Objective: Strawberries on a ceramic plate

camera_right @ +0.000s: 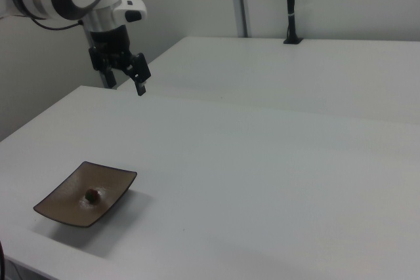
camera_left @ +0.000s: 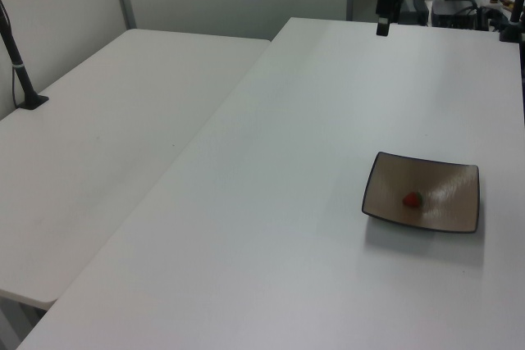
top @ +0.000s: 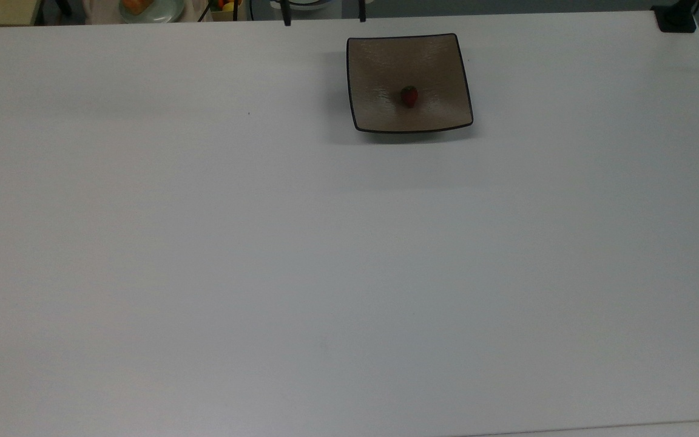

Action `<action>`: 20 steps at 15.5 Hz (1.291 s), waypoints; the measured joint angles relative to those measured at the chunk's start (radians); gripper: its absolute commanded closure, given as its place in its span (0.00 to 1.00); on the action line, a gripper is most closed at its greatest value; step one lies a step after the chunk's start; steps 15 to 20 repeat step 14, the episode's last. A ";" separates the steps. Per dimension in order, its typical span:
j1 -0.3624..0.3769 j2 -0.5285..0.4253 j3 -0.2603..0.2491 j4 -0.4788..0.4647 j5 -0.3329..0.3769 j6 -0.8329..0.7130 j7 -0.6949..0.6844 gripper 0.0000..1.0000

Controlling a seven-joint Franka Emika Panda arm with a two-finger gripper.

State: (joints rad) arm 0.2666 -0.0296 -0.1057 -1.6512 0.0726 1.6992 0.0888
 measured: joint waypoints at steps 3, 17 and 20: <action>0.001 0.003 -0.003 0.000 0.000 0.012 -0.030 0.00; 0.000 0.015 -0.008 -0.001 0.000 0.057 -0.115 0.00; 0.000 0.015 -0.008 -0.001 0.000 0.057 -0.115 0.00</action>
